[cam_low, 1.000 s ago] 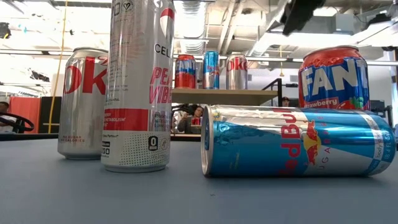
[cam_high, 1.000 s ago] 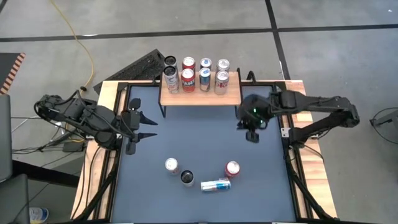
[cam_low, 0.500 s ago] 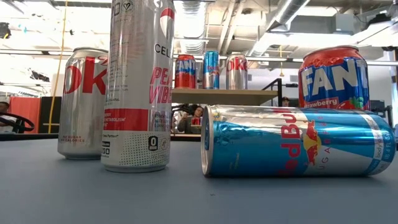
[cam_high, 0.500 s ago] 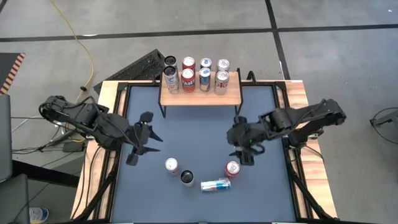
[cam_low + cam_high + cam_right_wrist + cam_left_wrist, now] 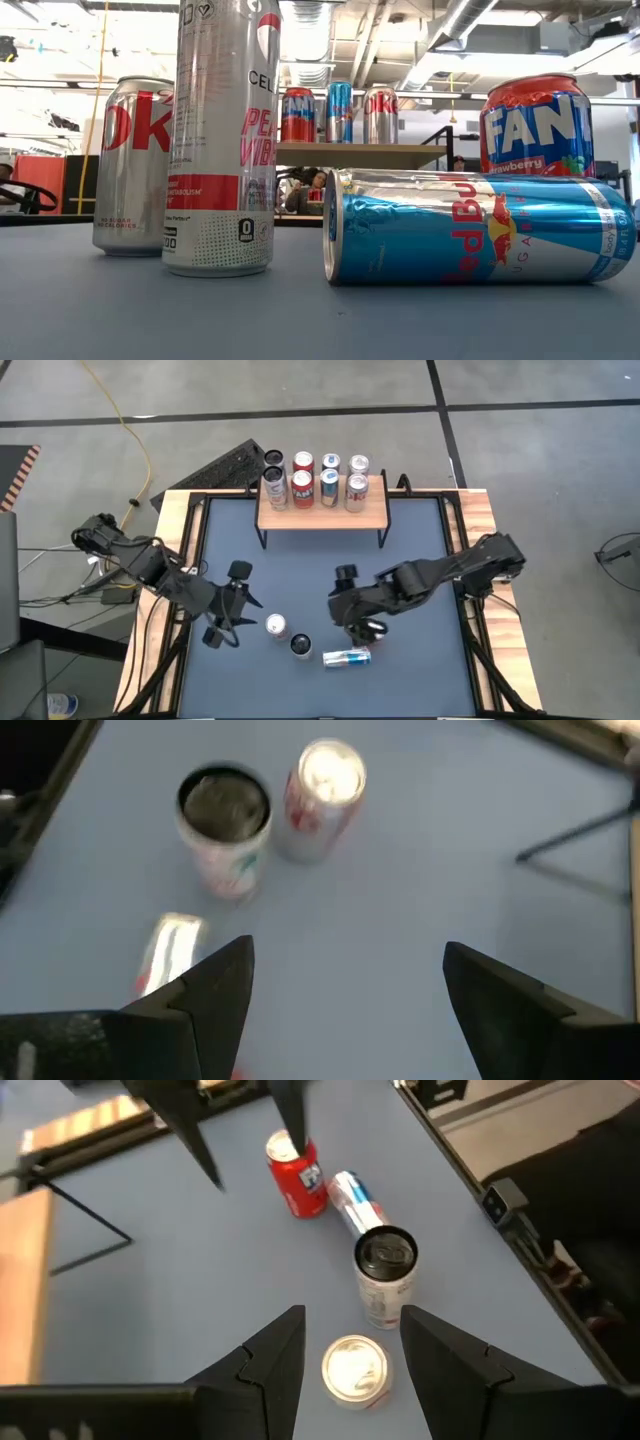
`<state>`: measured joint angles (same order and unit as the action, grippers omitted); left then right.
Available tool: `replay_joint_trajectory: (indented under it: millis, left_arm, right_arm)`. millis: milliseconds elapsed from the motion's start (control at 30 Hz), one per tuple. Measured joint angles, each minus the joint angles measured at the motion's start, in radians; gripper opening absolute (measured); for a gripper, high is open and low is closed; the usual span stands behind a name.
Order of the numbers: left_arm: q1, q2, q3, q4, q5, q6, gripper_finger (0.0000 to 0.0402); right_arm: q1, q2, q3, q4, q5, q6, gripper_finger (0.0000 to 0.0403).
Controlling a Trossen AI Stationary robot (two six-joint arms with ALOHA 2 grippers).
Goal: Place canned beverage on shelf
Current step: Put the black soda can on the shelf
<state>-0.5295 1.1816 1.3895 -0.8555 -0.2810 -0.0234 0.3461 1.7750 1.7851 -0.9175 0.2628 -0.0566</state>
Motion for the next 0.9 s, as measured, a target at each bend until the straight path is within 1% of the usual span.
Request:
replay_joint_trajectory:
  millis: [100, 200, 300, 500, 567, 633, 700, 733, 767, 800, 867, 900]
  left_arm:
    - [-0.029, -0.013, 0.000, 0.001, -0.031, -0.010, 0.0156]
    - [-0.060, -0.015, 0.000, 0.001, -0.030, -0.024, 0.0156]
    - [-0.095, -0.018, 0.000, 0.001, -0.039, -0.036, 0.0156]
    - [-0.134, -0.017, 0.000, 0.000, -0.067, -0.077, 0.0156]
    - [-0.143, -0.017, -0.011, 0.011, -0.098, -0.098, 0.0156]
    - [-0.143, -0.018, -0.052, 0.056, -0.178, -0.131, 0.0156]
    - [-0.136, -0.016, -0.099, 0.117, -0.270, -0.173, 0.0156]
    - [-0.125, -0.016, -0.124, 0.155, -0.290, -0.196, 0.0156]
    - [-0.110, -0.013, -0.143, 0.194, -0.289, -0.221, 0.0156]
    - [-0.093, -0.005, -0.156, 0.227, -0.267, -0.250, 0.0156]
    - [-0.071, 0.014, -0.175, 0.282, -0.162, -0.252, 0.0156]
    - [-0.067, 0.031, -0.180, 0.301, -0.121, -0.218, 0.0156]
  right_arm:
    - [-0.010, 0.039, 0.000, 0.071, -0.022, -0.019, 0.0309]
    - [-0.016, 0.048, 0.000, 0.149, -0.079, 0.018, 0.0312]
    - [-0.009, 0.047, 0.002, 0.222, -0.108, 0.046, 0.0322]
    - [0.022, 0.047, 0.008, 0.264, -0.120, 0.015, 0.0345]
    - [0.027, 0.049, 0.009, 0.265, -0.134, 0.004, 0.0348]
    - [0.025, 0.056, 0.009, 0.246, -0.118, 0.003, 0.0347]
    - [0.022, 0.050, 0.008, 0.182, -0.093, 0.003, 0.0343]
    - [0.016, 0.047, 0.015, 0.153, -0.085, 0.003, 0.0341]
    - [0.014, 0.042, 0.036, 0.112, -0.082, 0.004, 0.0338]
    - [0.011, 0.030, 0.060, 0.050, -0.081, 0.005, 0.0336]
    - [0.011, 0.020, 0.123, -0.072, -0.077, 0.033, 0.0334]
    - [0.011, 0.018, 0.156, -0.108, -0.077, 0.052, 0.0333]
